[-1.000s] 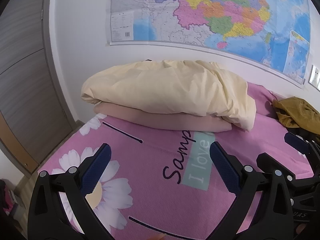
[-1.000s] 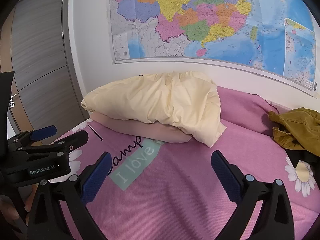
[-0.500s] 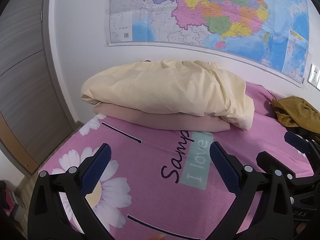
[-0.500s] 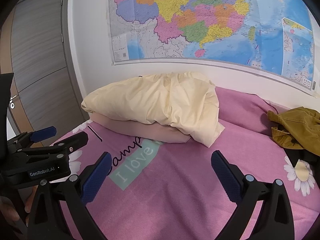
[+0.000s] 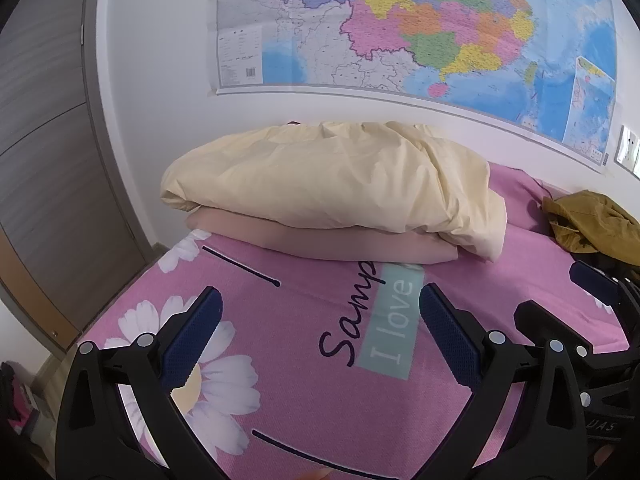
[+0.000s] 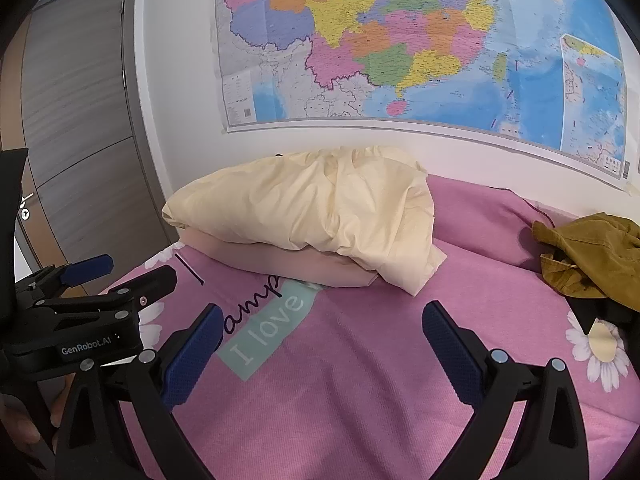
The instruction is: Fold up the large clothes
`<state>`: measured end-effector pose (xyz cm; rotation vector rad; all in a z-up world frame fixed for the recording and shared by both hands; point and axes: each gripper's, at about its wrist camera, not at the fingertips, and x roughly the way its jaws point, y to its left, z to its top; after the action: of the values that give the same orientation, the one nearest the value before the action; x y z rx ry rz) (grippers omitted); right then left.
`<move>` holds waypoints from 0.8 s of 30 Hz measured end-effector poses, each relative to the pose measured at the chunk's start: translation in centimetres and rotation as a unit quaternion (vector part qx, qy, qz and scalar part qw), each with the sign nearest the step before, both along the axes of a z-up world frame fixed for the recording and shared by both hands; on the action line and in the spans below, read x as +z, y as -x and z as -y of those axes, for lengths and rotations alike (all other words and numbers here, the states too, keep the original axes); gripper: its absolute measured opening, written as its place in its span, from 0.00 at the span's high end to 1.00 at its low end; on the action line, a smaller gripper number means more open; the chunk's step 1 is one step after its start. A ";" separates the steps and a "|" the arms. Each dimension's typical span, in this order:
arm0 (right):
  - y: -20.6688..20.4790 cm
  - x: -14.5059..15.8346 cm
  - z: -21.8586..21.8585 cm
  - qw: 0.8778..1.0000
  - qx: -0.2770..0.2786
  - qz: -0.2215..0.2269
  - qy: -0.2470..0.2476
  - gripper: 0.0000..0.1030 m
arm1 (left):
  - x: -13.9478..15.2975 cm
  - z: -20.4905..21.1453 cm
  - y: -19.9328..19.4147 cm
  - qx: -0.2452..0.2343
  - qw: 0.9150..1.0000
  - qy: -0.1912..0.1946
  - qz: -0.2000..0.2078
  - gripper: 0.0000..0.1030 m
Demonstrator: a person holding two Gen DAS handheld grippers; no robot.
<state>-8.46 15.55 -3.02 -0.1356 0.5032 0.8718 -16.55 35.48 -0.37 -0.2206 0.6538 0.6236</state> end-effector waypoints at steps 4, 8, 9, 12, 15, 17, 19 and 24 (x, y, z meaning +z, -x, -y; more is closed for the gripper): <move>0.0 0.1 0.1 1.000 0.001 0.000 -0.001 0.06 | 0.0 0.1 -0.1 0.001 1.000 0.000 -0.002 0.05; -0.1 0.1 0.3 1.000 0.002 0.000 -0.001 0.06 | -0.2 0.3 0.0 0.001 1.000 0.000 -0.003 0.05; -0.1 0.0 0.2 1.000 0.002 -0.001 -0.001 0.06 | -0.2 0.2 -0.1 0.000 1.000 0.000 -0.003 0.05; -0.1 0.0 0.2 1.000 0.002 -0.001 -0.001 0.06 | -0.2 0.2 0.0 0.001 1.000 0.000 -0.004 0.05; -0.1 0.0 0.2 1.000 0.002 -0.002 -0.001 0.06 | -0.3 0.2 0.0 0.002 1.000 0.002 -0.005 0.05; -0.1 0.0 0.2 1.000 0.003 -0.002 -0.001 0.06 | -0.3 0.3 0.0 0.003 1.000 0.001 -0.007 0.05; -0.1 0.0 0.2 1.000 0.004 -0.002 -0.001 0.06 | -0.3 0.4 0.0 0.003 1.000 0.001 -0.007 0.05; 0.0 -0.1 0.3 1.000 0.002 -0.003 -0.003 0.06 | -0.3 0.5 0.0 0.003 1.000 0.000 -0.006 0.05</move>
<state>-8.41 15.24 -3.08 -0.1289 0.5069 0.8787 -16.56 35.03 -0.71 -0.2199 0.6659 0.6316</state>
